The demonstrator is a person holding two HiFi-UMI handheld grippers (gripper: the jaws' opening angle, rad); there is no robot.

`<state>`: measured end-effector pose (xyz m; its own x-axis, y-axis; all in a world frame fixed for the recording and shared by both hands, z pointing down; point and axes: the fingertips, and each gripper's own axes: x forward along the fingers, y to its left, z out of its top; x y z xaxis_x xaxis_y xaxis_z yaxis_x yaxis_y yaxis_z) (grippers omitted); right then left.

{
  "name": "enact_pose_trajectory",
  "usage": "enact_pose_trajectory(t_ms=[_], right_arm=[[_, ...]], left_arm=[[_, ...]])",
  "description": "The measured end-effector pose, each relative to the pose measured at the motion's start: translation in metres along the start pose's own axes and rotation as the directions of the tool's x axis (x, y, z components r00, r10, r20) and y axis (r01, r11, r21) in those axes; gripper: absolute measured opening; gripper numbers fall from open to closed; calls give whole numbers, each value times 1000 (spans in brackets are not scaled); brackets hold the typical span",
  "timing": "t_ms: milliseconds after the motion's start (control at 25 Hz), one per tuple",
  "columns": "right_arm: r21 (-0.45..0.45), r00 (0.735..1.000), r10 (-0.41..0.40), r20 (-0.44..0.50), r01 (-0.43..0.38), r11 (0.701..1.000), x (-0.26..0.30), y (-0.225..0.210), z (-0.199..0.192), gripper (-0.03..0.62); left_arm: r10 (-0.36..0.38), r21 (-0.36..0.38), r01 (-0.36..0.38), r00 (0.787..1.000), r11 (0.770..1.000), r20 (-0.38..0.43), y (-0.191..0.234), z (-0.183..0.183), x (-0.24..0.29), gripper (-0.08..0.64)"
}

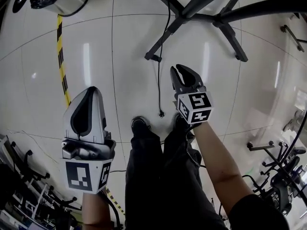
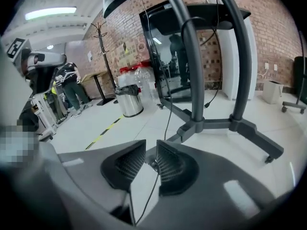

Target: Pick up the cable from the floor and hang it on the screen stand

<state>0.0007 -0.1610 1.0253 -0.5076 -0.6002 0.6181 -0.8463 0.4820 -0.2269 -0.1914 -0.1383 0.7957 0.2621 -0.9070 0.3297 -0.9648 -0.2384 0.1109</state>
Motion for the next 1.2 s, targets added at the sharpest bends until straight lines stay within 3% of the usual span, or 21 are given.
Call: enact_pose_trajectory(t_ms=[200,400,640,840,920,1000,1200], right_arm=[[-22,998,34,-58,-35,999,47,-7,-49,86],[62,990,81,-113,-75,995,81,-11,-98,130],[60,961,101,-259,-89,994,119,-7,-165,156],[45,932,108,-346,-99,994,135,-7,-199,156],[51,919,112,-377,-100,994,139,-5,-209,152],[49,910,107,-400,-95,994,140,-5,-215,87],[88,909,137,-395,-111,990,135,7,-205,46]], left_arm=[[10,-1,-10,1000,1000,-22,5,-52,11,5],[13,-1,-13,1000,1000,-16,15,-75,20,5],[8,2,-8,1000,1000,-24,26,-103,26,5],[4,25,-3,1000,1000,-30,35,-110,27,5],[18,25,-17,999,1000,-31,40,-110,27,5],[38,12,-38,999,999,-28,43,-107,27,5],[44,-2,-44,999,999,-25,39,-102,20,5]])
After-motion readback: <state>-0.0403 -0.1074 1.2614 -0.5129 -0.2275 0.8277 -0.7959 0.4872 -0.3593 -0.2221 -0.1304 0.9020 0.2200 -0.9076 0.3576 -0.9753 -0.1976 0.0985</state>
